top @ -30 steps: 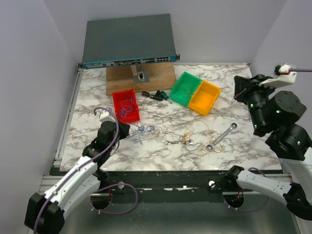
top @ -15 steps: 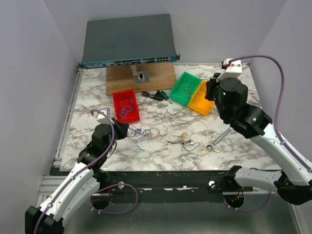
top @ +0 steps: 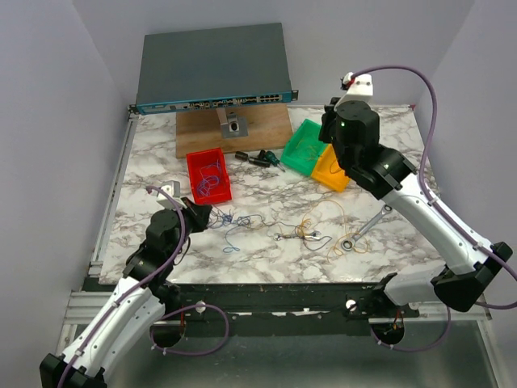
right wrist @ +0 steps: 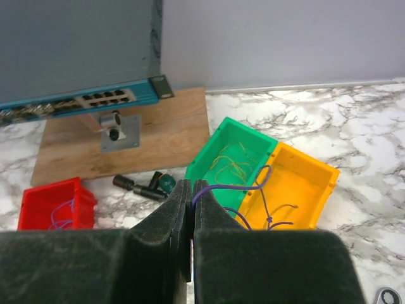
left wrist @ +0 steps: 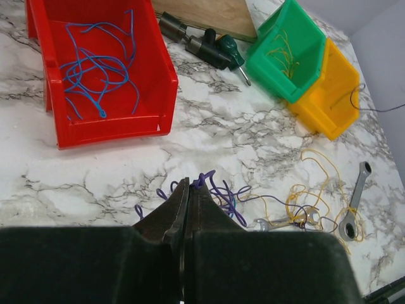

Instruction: Untangle the cables

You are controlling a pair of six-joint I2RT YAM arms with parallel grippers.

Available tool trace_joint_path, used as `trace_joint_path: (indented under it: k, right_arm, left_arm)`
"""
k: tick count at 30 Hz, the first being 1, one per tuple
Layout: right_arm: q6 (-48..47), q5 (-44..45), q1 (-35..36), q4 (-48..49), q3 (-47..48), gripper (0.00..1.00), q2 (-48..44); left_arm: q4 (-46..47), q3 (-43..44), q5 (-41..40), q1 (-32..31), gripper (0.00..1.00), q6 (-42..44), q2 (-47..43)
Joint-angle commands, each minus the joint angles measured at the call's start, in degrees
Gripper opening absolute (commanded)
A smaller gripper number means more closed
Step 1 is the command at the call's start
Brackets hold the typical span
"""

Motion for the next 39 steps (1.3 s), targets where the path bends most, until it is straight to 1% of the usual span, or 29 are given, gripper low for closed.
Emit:
trace_joint_path:
  k: [1, 7, 10, 23, 25, 31, 35, 39]
  right_arm:
    - [-0.11, -1.47, -4.06, 2.28, 1.99, 0.01, 1.75]
    - [2.65, -6.82, -10.91, 3.53, -1.16, 0.01, 2.67]
    - [3.42, -7.80, -13.02, 4.12, -2.40, 0.01, 3.48]
    - [6.35, -11.41, -18.16, 6.30, -5.07, 0.01, 8.94]
    - [7.13, -12.38, -19.26, 7.08, -5.49, 0.01, 10.44]
    - [9.45, -12.15, -21.25, 7.97, -5.84, 0.01, 14.92]
    - [11.70, -11.82, -21.85, 8.92, -8.04, 0.01, 17.09]
    - [14.70, -12.77, -22.46, 12.00, -12.73, 0.01, 18.64]
  left_arm:
    - [1.50, -0.42, 5.12, 0.03, 0.00, -0.09, 0.88]
    - [3.50, -1.04, 7.65, 0.05, 0.00, -0.95, 2.53]
    - [3.49, -0.70, 7.76, -0.06, 0.00, -0.54, 2.86]
    - [4.12, -0.55, 7.79, -0.33, 0.00, 0.12, 3.57]
    - [4.47, -0.66, 9.26, -0.33, 0.00, 0.05, 3.94]
    - [5.67, -0.41, 10.32, -0.49, 0.00, 0.20, 5.26]
    - [5.61, -0.05, 10.94, -0.55, 0.00, 0.63, 5.42]
    - [5.40, -0.17, 11.74, -0.61, 0.00, 0.99, 5.67]
